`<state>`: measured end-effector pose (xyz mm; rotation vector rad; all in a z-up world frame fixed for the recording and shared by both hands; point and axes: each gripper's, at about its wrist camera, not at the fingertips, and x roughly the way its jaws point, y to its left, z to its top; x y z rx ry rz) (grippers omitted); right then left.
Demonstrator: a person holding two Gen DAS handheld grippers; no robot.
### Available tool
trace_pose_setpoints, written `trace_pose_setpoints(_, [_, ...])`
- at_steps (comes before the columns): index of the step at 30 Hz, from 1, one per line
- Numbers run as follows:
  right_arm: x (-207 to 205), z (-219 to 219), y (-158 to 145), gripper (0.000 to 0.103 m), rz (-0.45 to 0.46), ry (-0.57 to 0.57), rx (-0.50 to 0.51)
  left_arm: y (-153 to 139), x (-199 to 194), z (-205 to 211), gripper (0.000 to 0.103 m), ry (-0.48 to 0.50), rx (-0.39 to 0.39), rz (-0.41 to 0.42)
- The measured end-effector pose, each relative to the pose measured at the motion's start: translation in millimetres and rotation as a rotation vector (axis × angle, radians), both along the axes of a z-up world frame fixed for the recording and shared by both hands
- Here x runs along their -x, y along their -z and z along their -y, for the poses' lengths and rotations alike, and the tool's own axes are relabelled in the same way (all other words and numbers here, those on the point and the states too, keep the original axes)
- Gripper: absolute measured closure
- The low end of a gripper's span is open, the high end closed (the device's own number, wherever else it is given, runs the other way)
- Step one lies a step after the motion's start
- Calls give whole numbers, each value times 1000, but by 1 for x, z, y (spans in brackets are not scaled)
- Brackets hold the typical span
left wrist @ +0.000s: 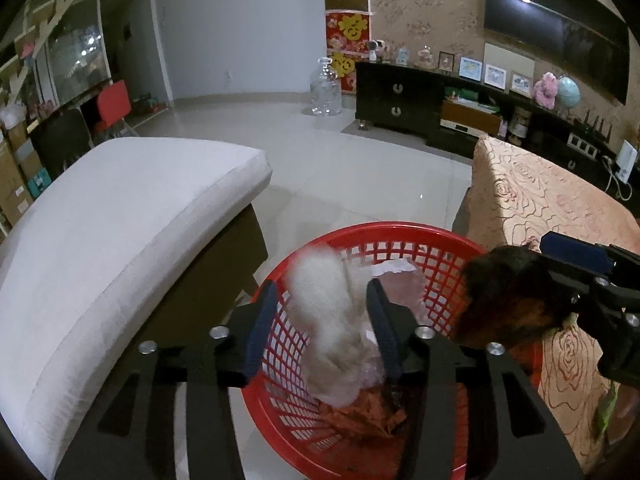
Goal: Collect trash
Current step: 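Carry the mesh net and black bag to the wastebasket and release both, then move both tools back toward the yellow foam nets on the table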
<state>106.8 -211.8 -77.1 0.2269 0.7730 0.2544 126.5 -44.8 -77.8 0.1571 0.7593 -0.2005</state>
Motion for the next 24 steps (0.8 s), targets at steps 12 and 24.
trace_pose_setpoints(12, [7,19,-7,37,16,54,-3,-11,2,-11,26,-43,50,49])
trace_pose_setpoints(24, [35,52,-26,32,76,156,86,-23,13,-1,25,-6,98,94])
